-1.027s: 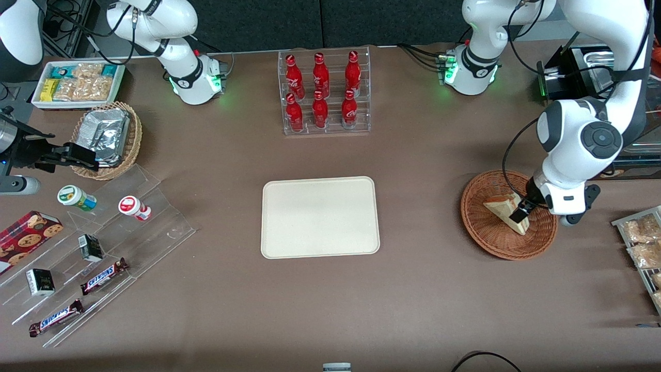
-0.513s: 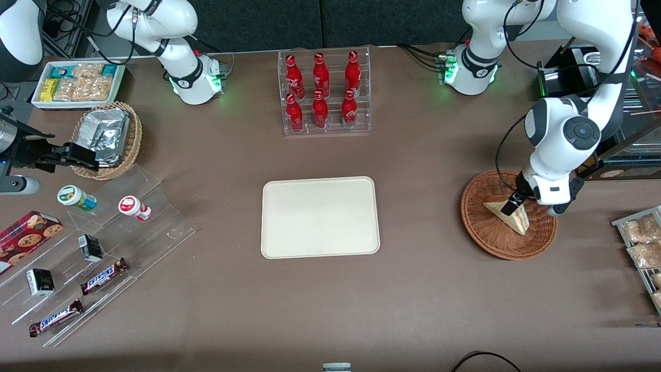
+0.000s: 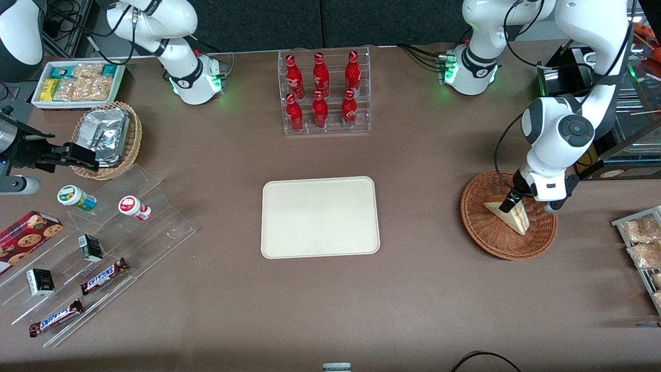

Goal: Place sandwich from basket to tray
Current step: 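Lower the open left gripper around the sandwich and close it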

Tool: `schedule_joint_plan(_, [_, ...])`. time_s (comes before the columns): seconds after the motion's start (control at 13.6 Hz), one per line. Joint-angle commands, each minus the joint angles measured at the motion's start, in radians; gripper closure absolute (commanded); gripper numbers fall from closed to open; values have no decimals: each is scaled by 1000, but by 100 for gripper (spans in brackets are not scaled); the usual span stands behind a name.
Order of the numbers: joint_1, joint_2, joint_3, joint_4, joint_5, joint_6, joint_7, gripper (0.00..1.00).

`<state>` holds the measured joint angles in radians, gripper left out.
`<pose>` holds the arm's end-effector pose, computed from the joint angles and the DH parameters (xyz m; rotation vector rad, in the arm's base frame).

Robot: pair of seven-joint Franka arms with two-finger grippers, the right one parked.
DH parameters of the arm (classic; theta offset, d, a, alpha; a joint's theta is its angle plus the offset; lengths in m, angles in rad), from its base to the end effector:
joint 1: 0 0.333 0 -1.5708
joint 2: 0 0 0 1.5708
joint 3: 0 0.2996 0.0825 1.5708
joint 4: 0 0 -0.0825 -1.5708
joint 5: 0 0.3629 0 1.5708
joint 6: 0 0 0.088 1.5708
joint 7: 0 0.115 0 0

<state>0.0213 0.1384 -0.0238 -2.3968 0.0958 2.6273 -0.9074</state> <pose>0.4958 -0.0033 0.2607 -2.8727 -1.2555 -0.1628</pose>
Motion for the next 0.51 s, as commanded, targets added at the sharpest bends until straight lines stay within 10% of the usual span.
schedule_joint_plan(0.0, [9, 9, -4, -13, 1, 37, -15, 44])
schedule_joint_plan(0.15, [9, 18, -4, -10, 1, 54, -44, 94])
schedule_joint_plan(0.44, [8, 10, -7, 1, 1, 45, -62, 99])
